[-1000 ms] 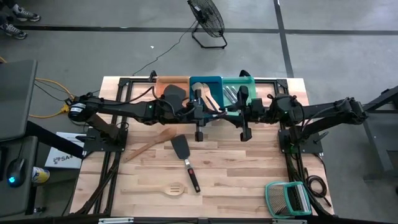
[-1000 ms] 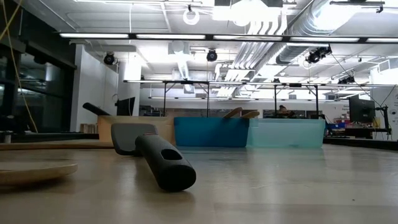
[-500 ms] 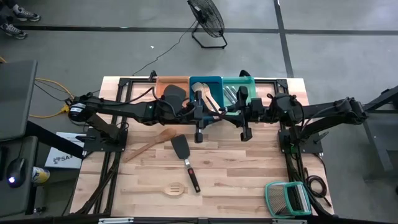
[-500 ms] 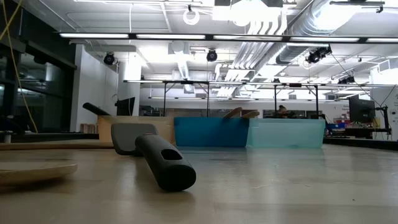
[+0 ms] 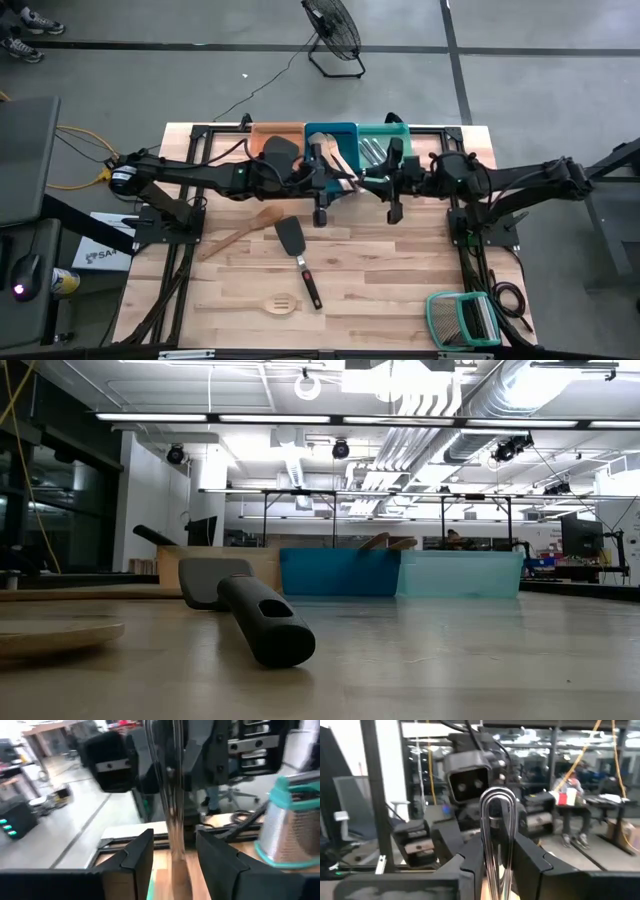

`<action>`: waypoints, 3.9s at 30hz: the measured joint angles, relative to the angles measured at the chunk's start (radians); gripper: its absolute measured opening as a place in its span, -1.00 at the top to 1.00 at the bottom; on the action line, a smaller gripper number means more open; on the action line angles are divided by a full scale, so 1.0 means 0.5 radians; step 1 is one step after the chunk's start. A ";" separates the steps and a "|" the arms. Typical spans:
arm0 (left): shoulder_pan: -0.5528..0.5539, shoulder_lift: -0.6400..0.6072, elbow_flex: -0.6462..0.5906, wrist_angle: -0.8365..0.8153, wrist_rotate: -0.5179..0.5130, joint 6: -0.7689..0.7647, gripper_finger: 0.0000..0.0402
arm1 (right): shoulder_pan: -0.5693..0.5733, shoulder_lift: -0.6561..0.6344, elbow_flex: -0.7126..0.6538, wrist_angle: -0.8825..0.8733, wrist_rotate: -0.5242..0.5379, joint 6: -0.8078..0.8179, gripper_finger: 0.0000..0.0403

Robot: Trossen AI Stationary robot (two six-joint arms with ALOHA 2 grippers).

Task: Pick & Place Kitchen Items
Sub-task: Put the silver knife into the green bin

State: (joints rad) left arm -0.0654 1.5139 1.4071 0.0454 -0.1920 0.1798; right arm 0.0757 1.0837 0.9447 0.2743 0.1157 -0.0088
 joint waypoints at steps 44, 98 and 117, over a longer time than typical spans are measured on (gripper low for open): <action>0.448 -0.716 -0.505 -0.847 -0.220 -0.143 1.00 | -1.102 0.076 0.064 -1.118 -0.088 0.596 0.65; 0.942 -1.427 -1.592 0.114 0.906 -0.369 1.00 | -1.624 1.548 0.765 -2.049 -0.086 0.698 0.65; 0.942 -1.426 -1.592 0.114 0.912 -0.370 1.00 | -1.649 1.661 0.765 -1.910 -0.116 0.838 0.65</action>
State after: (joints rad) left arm 0.4057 0.8009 0.6113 0.1024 0.2638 -0.0051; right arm -0.7487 1.9141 1.3273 -0.6806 0.0577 0.4104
